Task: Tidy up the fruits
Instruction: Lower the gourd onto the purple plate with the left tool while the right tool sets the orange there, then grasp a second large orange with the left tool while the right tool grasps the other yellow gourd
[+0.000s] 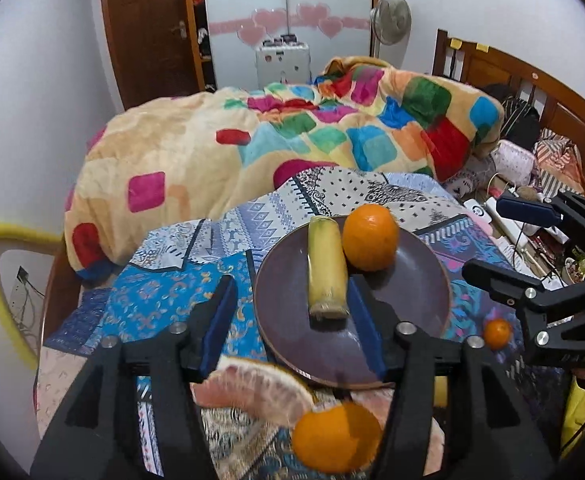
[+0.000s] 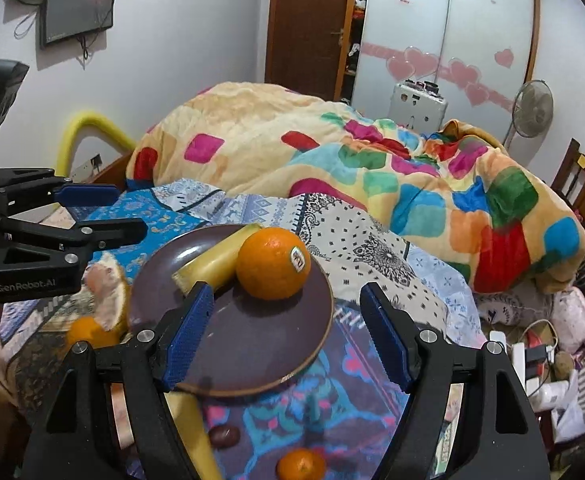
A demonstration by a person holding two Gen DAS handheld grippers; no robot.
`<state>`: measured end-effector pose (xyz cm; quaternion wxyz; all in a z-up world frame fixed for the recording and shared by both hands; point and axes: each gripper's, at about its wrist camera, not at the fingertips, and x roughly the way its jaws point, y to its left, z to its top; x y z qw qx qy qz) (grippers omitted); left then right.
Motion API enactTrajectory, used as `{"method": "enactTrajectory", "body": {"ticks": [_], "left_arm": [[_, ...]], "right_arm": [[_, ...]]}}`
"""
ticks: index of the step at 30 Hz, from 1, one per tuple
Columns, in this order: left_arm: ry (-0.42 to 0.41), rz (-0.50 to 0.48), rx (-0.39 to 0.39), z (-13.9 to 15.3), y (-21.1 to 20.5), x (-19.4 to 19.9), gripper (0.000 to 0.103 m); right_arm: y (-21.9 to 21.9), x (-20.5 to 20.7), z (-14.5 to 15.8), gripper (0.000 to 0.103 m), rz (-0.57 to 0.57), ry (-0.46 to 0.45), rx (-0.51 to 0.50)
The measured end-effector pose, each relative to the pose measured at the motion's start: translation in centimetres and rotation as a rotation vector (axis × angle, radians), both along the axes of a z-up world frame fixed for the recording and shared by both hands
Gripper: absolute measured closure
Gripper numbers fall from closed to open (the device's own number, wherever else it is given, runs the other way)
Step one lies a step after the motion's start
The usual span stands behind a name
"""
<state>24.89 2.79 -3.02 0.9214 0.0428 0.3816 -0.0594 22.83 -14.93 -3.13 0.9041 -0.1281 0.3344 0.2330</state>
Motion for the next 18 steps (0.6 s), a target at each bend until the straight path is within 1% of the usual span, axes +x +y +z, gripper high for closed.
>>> {"method": "enactTrajectory", "body": {"ticks": [2, 4, 8, 13, 18], "left_arm": [[-0.019, 0.001, -0.004, 0.5, 0.0, -1.4, 0.038], [-0.039, 0.004, 0.000, 1.0, -0.1, -2.9, 0.036], [-0.059, 0.016, -0.001, 1.1, -0.3, -5.3, 0.028], [-0.046, 0.017, -0.046, 0.2, -0.2, -7.7, 0.026], [-0.034, 0.014, -0.062, -1.0, -0.5, -9.9, 0.025]], "right_arm": [[-0.4, -1.0, 0.3, 0.030, -0.002, -0.011, 0.006], [-0.8, -2.3, 0.7, 0.030, -0.005, -0.026, 0.010], [-1.2, -4.4, 1.1, 0.030, -0.005, -0.049, 0.014], [-1.5, -6.9, 0.7, 0.030, 0.003, -0.062, 0.030], [-1.7, -8.8, -1.0, 0.030, 0.018, -0.048, 0.031]]}}
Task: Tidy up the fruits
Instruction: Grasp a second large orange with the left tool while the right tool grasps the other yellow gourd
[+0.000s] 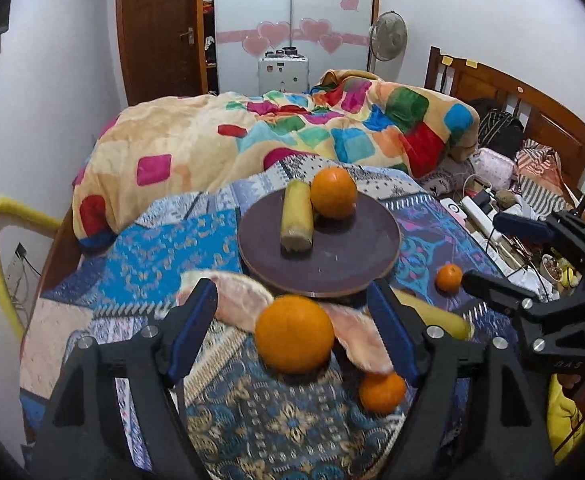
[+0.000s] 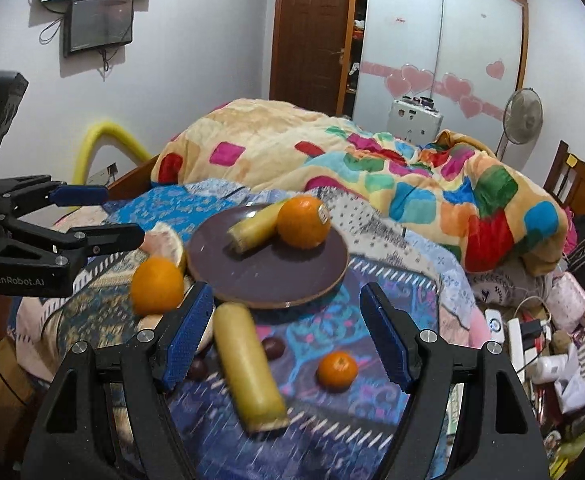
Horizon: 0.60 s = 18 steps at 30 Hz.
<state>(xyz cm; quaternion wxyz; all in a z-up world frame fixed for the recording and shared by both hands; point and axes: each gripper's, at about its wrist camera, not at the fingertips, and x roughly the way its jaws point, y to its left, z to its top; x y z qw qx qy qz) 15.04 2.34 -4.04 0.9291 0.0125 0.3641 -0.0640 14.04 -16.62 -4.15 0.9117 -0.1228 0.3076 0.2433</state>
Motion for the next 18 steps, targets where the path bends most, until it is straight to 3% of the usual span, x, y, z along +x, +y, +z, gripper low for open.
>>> {"method": "enactTrajectory", "body": {"ticks": [15, 18], "left_arm": [[0.087, 0.040, 0.006, -6.2, 1.4, -0.5, 0.025], [0.097, 0.039, 0.007, -7.0, 1.3, -0.1, 0.025]], "right_arm": [[0.0, 0.0, -5.8, 0.030, 0.006, 0.123, -0.001], [0.6, 0.3, -6.3, 0.035, 0.025, 0.134, -0.011]]}}
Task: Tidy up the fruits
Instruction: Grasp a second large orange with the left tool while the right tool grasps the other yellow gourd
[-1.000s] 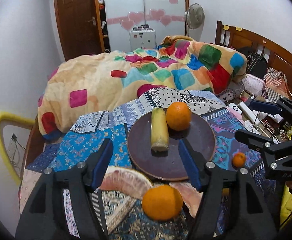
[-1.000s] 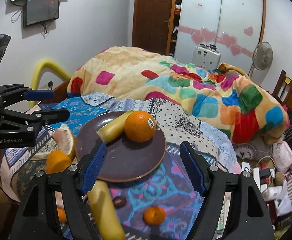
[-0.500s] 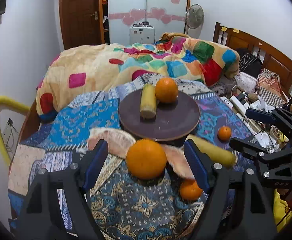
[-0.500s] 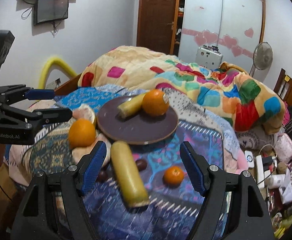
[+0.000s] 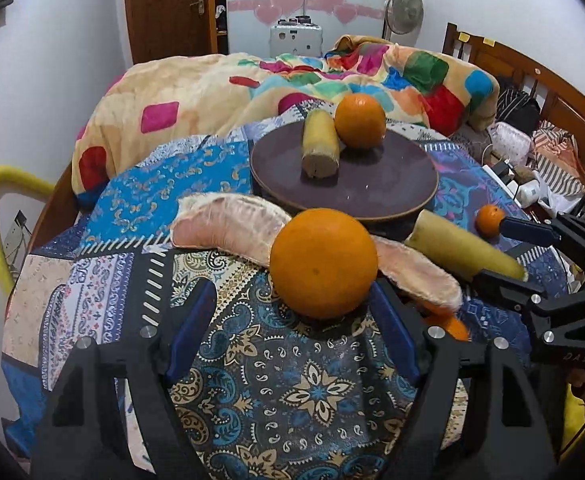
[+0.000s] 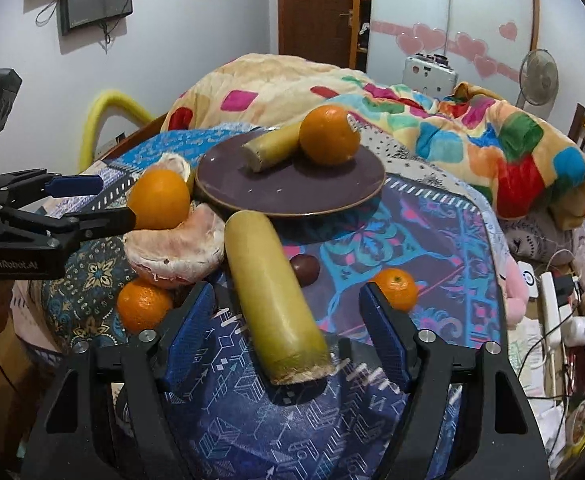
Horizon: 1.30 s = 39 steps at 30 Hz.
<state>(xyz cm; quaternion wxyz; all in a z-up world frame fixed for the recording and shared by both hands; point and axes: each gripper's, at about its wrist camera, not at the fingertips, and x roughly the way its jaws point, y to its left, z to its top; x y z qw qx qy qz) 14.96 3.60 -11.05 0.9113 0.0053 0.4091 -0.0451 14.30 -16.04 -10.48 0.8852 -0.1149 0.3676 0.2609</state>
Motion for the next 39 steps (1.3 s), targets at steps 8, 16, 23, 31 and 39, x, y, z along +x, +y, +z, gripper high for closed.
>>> {"method": "enactTrajectory", "body": {"ticks": [8, 16, 23, 31, 39], "left_arm": [[0.006, -0.005, -0.057, -0.6, -0.2, 0.9, 0.025], [-0.001, -0.021, -0.061, -0.5, -0.8, 1.6, 0.027], [0.010, -0.038, -0.054, -1.4, -1.4, 1.9, 0.039], [0.010, -0.051, -0.065, -1.4, -1.0, 1.8, 0.040], [0.022, -0.025, -0.091, -1.2, -0.6, 1.5, 0.041]], "right_arm": [[0.9, 0.7, -1.2, 0.062, 0.039, 0.040, -0.002], [-0.4, -0.7, -1.0, 0.066, 0.036, 0.037, -0.019], [-0.2, 0.1, -0.6, 0.066, 0.049, 0.067, 0.009], [0.8, 1.2, -1.4, 0.066, 0.041, 0.072, 0.003], [0.5, 1.0, -0.7, 0.067, 0.028, 0.072, 0.031]]}}
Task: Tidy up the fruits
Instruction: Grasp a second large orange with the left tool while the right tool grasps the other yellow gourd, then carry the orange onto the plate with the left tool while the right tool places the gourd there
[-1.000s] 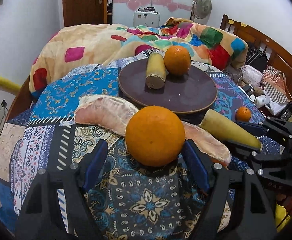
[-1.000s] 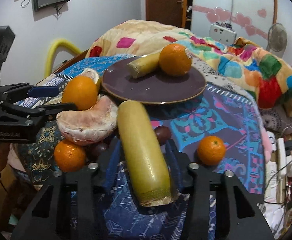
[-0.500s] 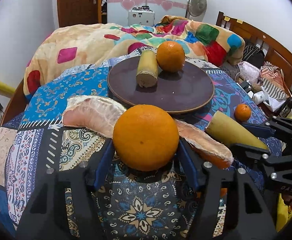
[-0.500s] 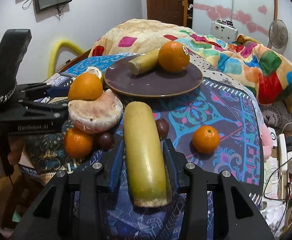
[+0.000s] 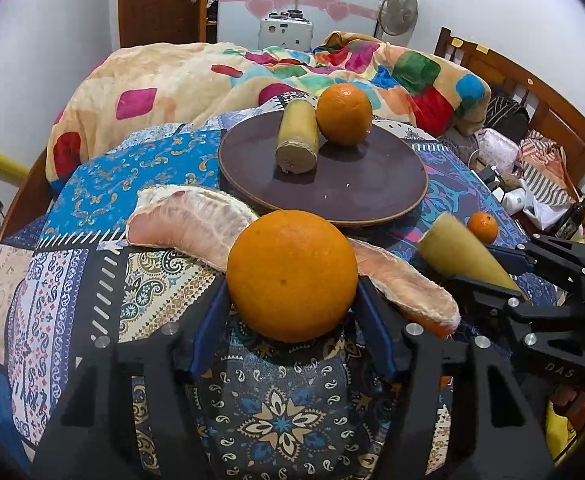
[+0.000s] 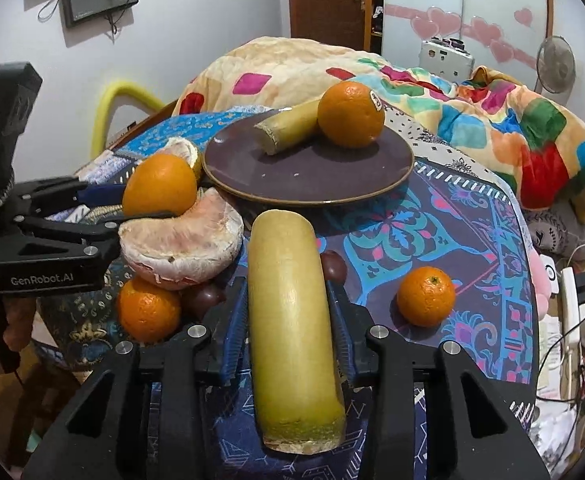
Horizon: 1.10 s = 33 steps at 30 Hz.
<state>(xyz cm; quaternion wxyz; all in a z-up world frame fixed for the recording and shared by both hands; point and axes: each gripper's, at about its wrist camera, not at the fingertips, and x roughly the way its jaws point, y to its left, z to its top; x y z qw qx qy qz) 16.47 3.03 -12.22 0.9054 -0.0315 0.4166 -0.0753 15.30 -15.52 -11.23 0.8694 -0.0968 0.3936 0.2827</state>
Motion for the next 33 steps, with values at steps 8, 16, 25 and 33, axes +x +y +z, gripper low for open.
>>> {"method": "enactTrajectory", "body": {"ticks": [8, 16, 25, 33], "left_arm": [[-0.029, 0.011, 0.010, 1.5, 0.3, -0.6, 0.041], [-0.075, 0.007, 0.027, 3.7, 0.2, 0.0, 0.041], [-0.120, 0.009, 0.026, 5.2, 0.4, 1.7, 0.041], [-0.126, 0.017, 0.031, 5.1, 0.7, 4.4, 0.041]], "right_arm": [[-1.0, -0.1, 2.1, 0.068, -0.030, -0.042, 0.041], [-1.3, 0.6, 3.8, 0.068, -0.055, -0.083, 0.063], [-0.9, 1.7, 5.1, 0.068, -0.050, -0.119, 0.085], [0.3, 3.6, 5.2, 0.068, -0.052, -0.139, 0.063]]}}
